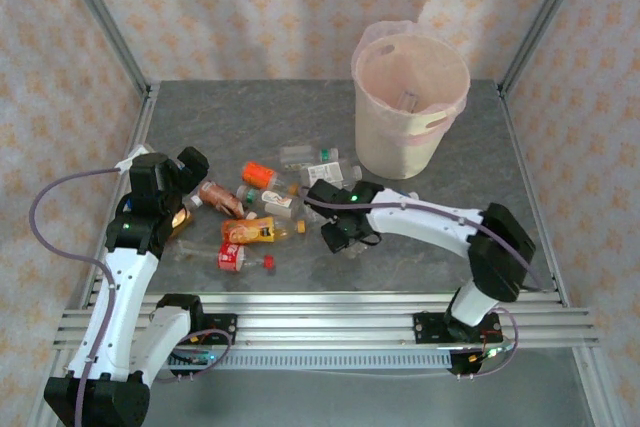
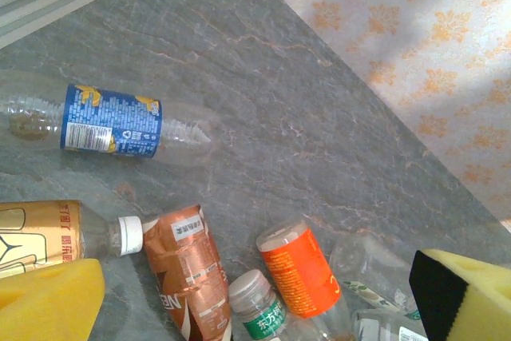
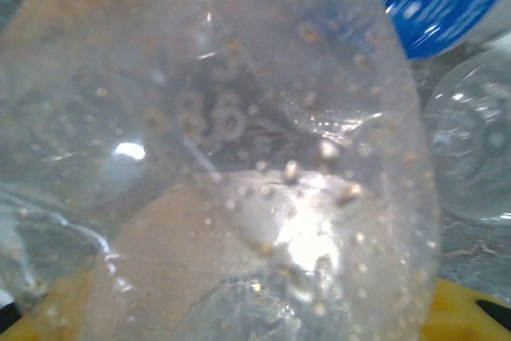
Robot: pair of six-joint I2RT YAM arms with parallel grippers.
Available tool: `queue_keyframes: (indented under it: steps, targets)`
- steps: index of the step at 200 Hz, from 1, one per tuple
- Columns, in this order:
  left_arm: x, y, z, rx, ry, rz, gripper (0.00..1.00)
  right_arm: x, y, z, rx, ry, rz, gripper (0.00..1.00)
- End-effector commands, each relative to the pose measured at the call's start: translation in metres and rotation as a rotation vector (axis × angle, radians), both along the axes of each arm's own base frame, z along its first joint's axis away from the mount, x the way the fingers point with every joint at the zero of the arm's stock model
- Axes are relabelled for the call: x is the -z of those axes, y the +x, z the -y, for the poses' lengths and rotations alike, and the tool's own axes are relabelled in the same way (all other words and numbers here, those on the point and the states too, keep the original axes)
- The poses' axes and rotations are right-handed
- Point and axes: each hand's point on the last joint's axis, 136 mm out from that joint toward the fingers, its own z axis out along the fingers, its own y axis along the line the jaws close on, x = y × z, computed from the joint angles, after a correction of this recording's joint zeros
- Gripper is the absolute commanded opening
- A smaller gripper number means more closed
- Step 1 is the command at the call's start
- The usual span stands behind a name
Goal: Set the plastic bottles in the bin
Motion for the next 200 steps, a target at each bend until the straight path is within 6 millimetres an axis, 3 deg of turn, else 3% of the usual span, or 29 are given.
queue_keyframes:
  steps: [1,82,120,162,200]
  targets:
    - [-0.008,-0.002,-0.002,0.004,0.025,0.013,1.0,-0.056,0.014,0.004,0.029,0.066,0.138,0.45]
    - [-0.006,0.003,-0.002,0.009,0.021,0.015,1.0,-0.217,0.085,0.035,0.202,0.259,0.608,0.4]
    - [-0.003,0.002,-0.001,0.011,0.016,0.012,1.0,-0.278,0.128,0.068,0.342,0.277,0.782,0.38]
    - [-0.002,0.002,0.001,0.021,0.018,0.012,1.0,-0.318,0.18,0.099,0.475,0.274,0.874,0.36]
    - [-0.005,0.004,0.003,0.032,0.003,0.028,1.0,-0.319,0.223,0.115,0.536,0.193,0.888,0.36]
